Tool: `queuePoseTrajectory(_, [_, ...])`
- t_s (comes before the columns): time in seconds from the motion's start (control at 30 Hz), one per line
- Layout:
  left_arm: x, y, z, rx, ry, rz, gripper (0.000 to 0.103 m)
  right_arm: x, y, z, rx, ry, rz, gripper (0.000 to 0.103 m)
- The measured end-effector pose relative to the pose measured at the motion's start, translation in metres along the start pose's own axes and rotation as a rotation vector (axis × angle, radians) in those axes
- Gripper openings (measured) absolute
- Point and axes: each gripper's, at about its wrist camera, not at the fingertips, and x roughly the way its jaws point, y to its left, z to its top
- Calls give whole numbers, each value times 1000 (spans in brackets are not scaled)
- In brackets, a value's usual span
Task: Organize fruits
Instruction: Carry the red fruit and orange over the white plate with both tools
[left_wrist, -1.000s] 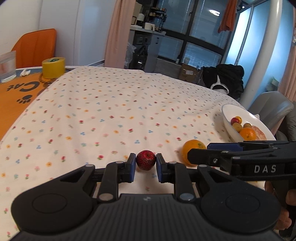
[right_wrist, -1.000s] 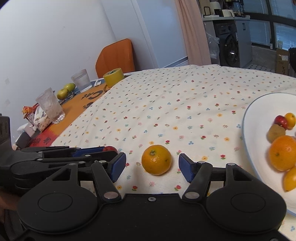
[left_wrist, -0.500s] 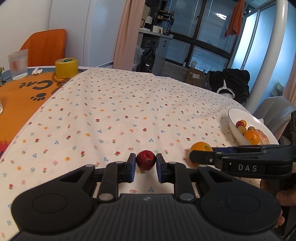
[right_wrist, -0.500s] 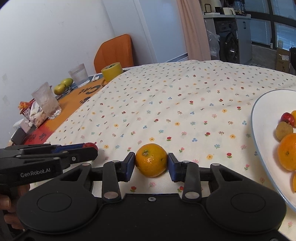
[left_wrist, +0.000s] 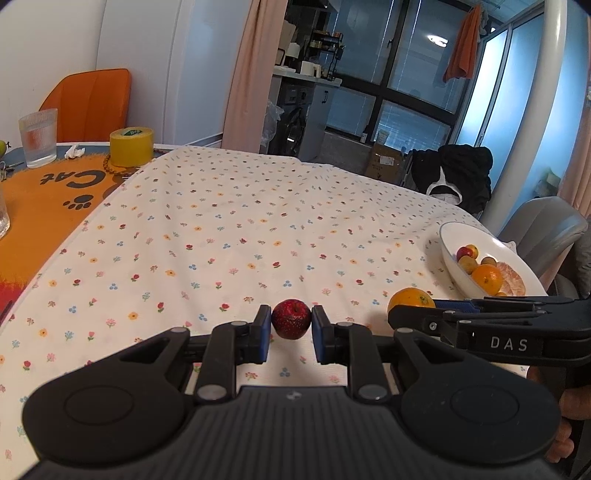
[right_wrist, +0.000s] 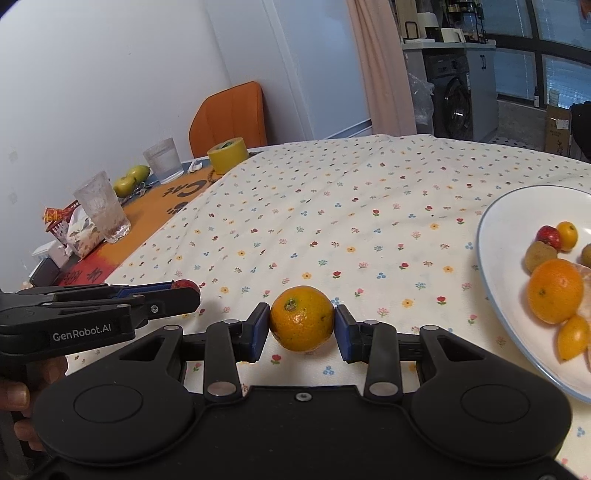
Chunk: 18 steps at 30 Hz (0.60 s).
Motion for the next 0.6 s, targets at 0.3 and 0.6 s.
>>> queuePoseTrajectory(0.3, [-6, -16, -2, 18, -15, -4, 21, -24, -8, -7, 10, -32, -24, 36])
queuePoseTrajectory(0.6, [-6, -41, -1, 50, -25, -31, 21, -47, -24, -16, 30, -59, -59, 36])
